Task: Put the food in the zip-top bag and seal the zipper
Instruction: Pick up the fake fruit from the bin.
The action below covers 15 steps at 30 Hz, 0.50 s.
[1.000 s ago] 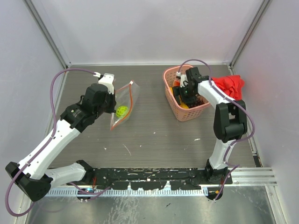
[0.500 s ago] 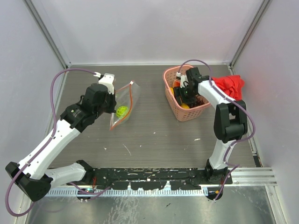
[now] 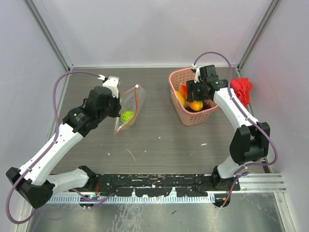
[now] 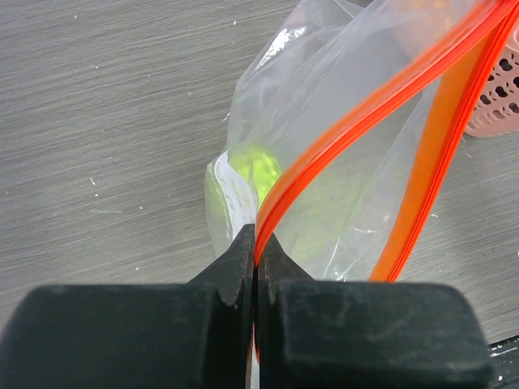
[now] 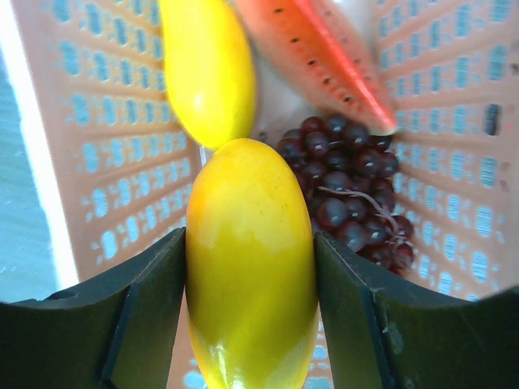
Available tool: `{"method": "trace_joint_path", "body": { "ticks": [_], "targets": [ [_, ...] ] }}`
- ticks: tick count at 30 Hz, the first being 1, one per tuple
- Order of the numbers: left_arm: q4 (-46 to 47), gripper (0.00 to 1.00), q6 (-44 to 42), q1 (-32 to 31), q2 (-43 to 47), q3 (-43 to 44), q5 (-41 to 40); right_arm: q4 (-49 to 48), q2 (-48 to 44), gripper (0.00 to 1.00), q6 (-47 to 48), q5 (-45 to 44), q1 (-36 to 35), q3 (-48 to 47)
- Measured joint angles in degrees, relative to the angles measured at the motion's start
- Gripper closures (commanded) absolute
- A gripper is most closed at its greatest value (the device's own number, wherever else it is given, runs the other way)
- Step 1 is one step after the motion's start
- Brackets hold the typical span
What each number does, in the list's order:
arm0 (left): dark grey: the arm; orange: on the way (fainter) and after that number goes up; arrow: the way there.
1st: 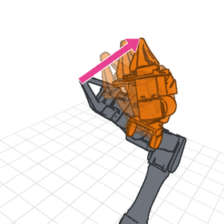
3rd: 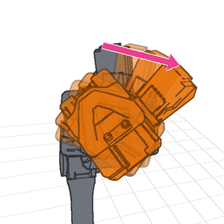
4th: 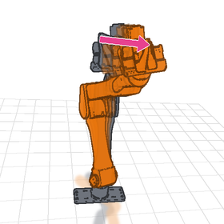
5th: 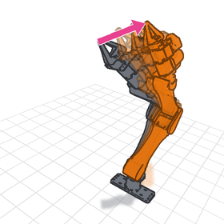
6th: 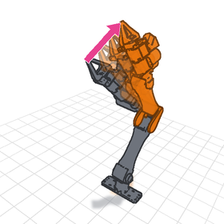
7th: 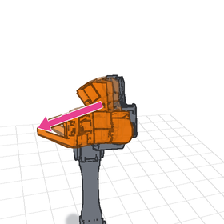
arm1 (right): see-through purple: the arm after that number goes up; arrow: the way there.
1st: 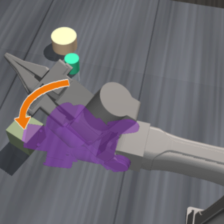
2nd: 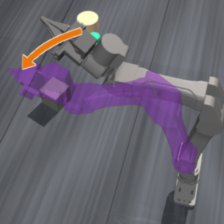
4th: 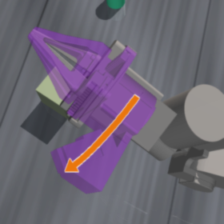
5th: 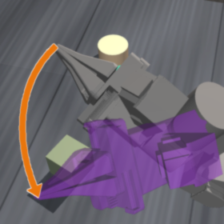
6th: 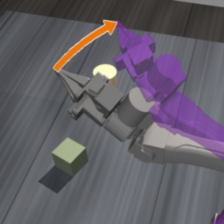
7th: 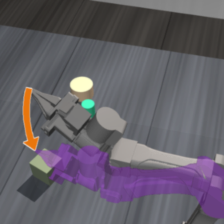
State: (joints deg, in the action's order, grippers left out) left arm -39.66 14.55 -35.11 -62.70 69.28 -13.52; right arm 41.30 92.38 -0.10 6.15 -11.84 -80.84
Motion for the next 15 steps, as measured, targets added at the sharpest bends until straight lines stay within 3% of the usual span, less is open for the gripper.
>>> {"method": "trace_joint_path", "body": {
  "ticks": [5,15],
  "targets": [
    [0.0,1.0,0.0,0.2,-0.1,0.0,0.3,-6.0,-1.9,0.76,-0.5,-7.3,0.0,5.5],
    [0.0,1.0,0.0,0.4,-0.3,0.0,0.5,-13.8,-0.8,0.51,-0.6,-12.9,-0.3,10.4]
  ]
}}
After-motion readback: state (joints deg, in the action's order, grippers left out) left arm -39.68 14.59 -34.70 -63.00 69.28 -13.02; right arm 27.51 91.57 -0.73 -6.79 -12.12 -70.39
